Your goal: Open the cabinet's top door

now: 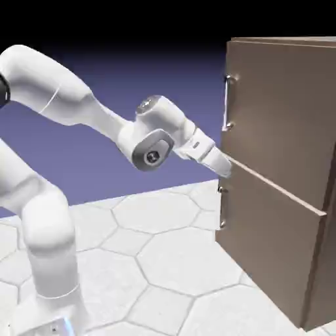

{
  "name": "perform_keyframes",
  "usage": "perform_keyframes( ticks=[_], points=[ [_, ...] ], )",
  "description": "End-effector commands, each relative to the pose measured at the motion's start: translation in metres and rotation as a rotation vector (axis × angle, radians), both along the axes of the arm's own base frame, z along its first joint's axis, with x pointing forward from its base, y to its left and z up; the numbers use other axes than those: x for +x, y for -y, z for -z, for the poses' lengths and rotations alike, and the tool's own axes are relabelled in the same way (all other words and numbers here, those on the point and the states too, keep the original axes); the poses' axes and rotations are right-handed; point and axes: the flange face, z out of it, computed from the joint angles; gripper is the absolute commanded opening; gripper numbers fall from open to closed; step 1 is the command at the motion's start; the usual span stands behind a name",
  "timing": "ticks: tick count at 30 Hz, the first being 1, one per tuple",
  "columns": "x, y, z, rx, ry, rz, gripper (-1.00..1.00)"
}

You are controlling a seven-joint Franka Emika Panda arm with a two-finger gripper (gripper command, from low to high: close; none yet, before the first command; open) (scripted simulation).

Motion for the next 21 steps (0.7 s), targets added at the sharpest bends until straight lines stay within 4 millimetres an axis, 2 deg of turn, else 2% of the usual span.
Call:
perform_keyframes(
  ticks=[1, 7, 13, 17, 21],
  points=[
    [0.004, 0.003, 0.014, 0.027, -0.042, 0.012, 0.0],
    [0.014, 0.016, 0.104, 0.146, -0.293, 0.1, 0.0],
    [0.004, 0.033, 0.187, 0.188, -0.51, 0.219, 0.0],
    [-0.009, 0.049, 0.23, 0.178, -0.619, 0.313, 0.0],
    [-0.024, 0.07, 0.261, 0.144, -0.689, 0.415, 0.0]
  ],
)
